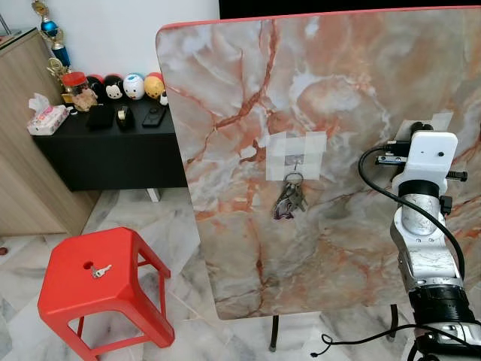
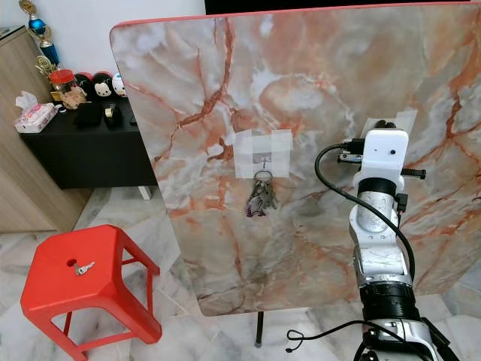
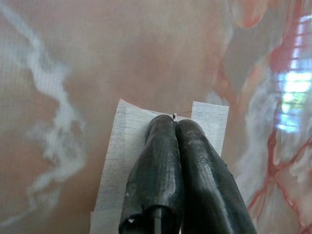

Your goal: Hang keys on a hook

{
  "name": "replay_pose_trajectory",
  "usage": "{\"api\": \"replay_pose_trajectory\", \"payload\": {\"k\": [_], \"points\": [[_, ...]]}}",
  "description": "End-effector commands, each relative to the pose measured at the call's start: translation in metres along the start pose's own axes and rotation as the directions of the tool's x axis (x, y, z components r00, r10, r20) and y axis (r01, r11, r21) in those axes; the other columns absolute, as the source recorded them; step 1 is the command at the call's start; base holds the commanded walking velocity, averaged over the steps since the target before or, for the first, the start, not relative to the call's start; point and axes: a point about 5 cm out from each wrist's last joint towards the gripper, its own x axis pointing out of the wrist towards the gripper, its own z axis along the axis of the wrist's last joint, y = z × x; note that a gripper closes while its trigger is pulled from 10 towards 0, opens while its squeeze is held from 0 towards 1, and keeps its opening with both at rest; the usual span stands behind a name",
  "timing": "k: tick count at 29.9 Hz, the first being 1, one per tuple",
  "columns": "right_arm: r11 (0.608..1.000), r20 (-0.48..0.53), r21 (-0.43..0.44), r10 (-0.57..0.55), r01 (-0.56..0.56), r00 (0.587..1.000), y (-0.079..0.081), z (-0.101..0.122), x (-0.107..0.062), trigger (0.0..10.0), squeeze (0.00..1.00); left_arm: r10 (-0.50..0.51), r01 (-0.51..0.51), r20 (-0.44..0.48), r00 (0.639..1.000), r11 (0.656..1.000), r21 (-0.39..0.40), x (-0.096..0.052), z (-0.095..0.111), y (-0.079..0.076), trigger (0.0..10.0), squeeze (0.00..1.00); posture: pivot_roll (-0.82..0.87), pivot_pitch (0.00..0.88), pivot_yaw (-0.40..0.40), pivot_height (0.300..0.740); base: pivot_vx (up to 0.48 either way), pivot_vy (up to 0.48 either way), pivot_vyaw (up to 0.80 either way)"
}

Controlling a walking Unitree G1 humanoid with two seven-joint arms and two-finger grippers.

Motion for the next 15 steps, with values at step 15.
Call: {"api": "replay_pose_trajectory", "payload": {"k": [15], "points": [[0.995,0.03,0.086,0.05,-0.052,0.998,0.01,-0.001,-0.027,10.0,0.0,0.004,-0.004,-0.014,1.0,1.0,0.029,-0.001,-0.002,0.005,10.0,0.0,0.13,0.0,0.037,0.74,0.0,0.0,0.0]]}}
